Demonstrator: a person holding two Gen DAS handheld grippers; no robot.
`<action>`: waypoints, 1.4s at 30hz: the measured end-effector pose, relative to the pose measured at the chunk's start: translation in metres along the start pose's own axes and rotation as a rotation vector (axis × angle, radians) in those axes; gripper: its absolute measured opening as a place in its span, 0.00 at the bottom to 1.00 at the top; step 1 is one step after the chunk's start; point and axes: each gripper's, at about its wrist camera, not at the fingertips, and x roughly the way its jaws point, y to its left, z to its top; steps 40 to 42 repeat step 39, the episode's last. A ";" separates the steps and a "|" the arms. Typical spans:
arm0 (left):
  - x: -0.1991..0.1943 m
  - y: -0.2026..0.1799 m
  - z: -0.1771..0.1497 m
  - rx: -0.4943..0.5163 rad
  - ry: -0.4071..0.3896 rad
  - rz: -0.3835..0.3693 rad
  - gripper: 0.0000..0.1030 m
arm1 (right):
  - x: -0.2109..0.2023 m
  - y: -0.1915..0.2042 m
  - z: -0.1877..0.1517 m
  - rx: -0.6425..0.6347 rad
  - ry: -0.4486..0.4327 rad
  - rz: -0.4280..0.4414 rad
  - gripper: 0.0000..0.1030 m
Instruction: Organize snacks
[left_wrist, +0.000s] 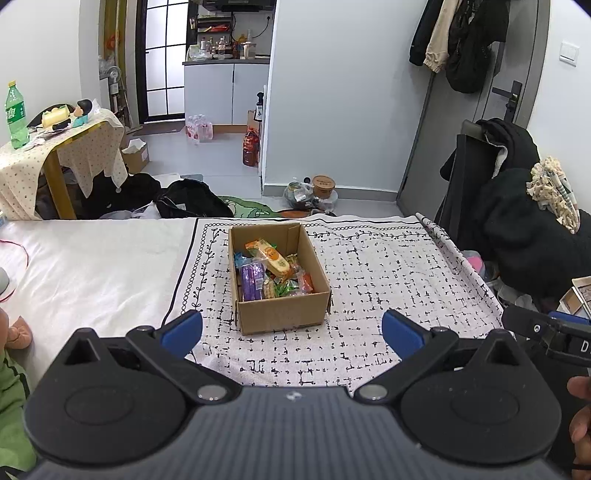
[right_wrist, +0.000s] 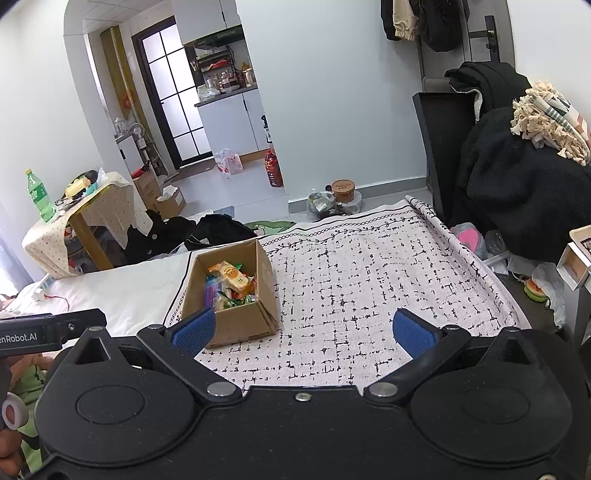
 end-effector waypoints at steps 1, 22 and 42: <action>-0.001 0.000 0.000 0.000 -0.001 0.000 1.00 | 0.000 0.000 0.000 -0.002 0.000 0.001 1.00; -0.001 0.004 -0.001 -0.009 0.017 0.000 1.00 | 0.002 0.002 0.001 -0.001 0.027 0.004 1.00; -0.003 0.001 -0.001 0.001 0.015 -0.005 1.00 | 0.003 0.000 0.000 0.003 0.034 0.014 1.00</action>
